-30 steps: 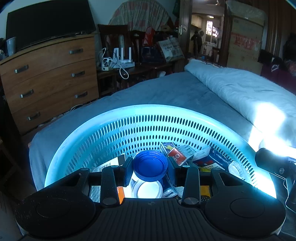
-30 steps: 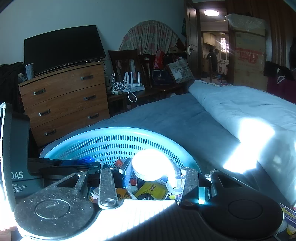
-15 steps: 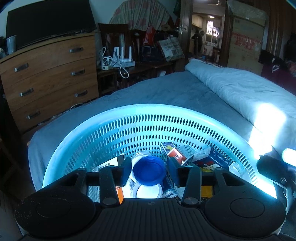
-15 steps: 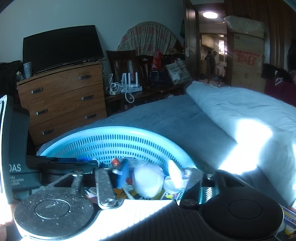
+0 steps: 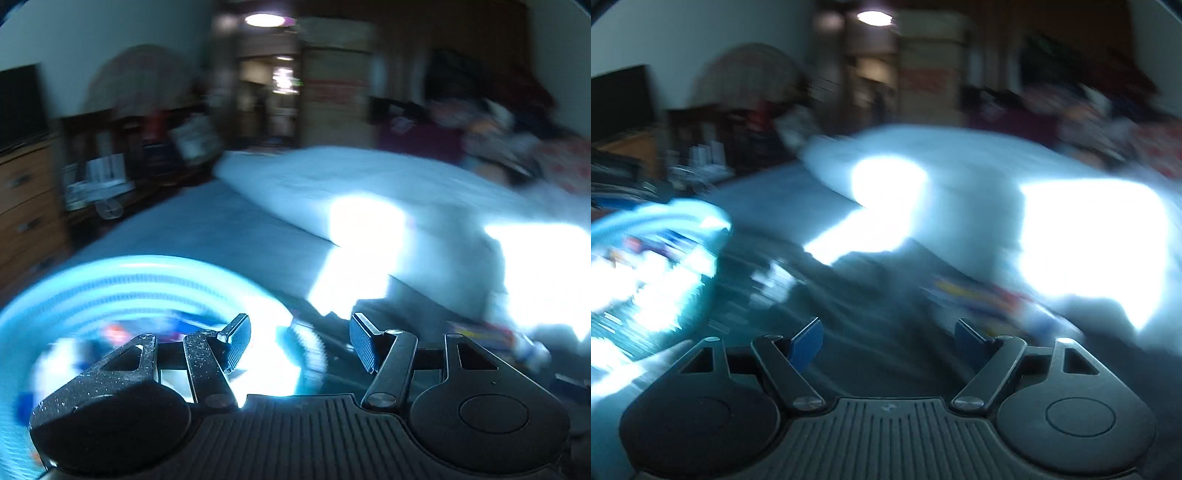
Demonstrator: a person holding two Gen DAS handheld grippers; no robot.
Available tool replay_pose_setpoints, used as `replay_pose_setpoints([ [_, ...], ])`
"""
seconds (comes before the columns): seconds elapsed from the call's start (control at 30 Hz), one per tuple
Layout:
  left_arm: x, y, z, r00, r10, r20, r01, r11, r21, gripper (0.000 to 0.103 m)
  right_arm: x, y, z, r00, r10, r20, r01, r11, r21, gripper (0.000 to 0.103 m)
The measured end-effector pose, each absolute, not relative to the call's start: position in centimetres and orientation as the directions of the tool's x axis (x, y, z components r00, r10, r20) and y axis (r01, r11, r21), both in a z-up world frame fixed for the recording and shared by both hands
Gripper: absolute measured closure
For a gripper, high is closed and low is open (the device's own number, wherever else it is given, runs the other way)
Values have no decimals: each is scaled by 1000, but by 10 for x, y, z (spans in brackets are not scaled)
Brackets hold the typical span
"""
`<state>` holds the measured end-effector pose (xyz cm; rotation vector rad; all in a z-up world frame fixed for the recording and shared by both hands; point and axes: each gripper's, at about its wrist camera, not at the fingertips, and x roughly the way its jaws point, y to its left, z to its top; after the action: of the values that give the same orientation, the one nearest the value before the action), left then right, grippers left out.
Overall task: Organize objects
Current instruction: 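Grasp a white cap with the left gripper while the right gripper grasps another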
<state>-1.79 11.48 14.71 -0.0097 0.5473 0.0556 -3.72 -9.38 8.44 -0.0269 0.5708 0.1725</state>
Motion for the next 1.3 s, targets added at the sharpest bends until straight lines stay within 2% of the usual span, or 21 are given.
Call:
replay_pose_setpoints([
  [0.13, -6, 69, 110, 817, -19, -577, 44, 999, 29, 43, -9, -165, 49, 833, 23, -552, -53, 998, -38, 22],
  [0.2, -2, 57, 94, 799, -34, -600, 67, 997, 32, 43, 22, -201, 33, 820, -8, -572, 8, 1000, -3, 18],
  [0.37, 15, 37, 68, 774, -36, -633, 95, 994, 60, 43, 103, -255, -7, 778, 18, -629, 108, 981, 162, 20],
  [0.53, 27, 27, 56, 758, -27, -651, 92, 994, 65, 43, 142, -232, -23, 754, 192, -628, -56, 972, 230, 25],
  [0.6, 27, 24, 53, 758, -29, -652, 98, 993, 70, 43, 133, -216, -23, 731, 285, -620, -168, 956, 240, 31],
  [0.67, 25, 22, 52, 758, -40, -651, 114, 991, 71, 43, 113, -199, -22, 684, 364, -632, -289, 931, 223, 32],
  [0.8, 17, 18, 54, 760, -64, -647, 138, 988, 64, 43, 49, -181, -9, 628, 428, -650, -428, 887, 171, 34],
  [0.97, 7, 11, 50, 752, -95, -652, 177, 982, 62, 43, -36, -199, 24, 764, 335, -551, -329, 938, 114, 26],
  [1.03, 4, 8, 48, 749, -101, -654, 190, 980, 66, 43, -53, -205, 20, 780, 280, -559, -267, 958, 107, 27],
  [1.17, -3, 6, 46, 748, -108, -654, 201, 977, 68, 43, -56, -212, 3, 756, 250, -605, -214, 968, 132, 44],
  [1.3, -9, 10, 40, 739, -106, -665, 203, 977, 70, 43, -34, -201, -2, 770, 234, -594, -199, 972, 125, 43],
])
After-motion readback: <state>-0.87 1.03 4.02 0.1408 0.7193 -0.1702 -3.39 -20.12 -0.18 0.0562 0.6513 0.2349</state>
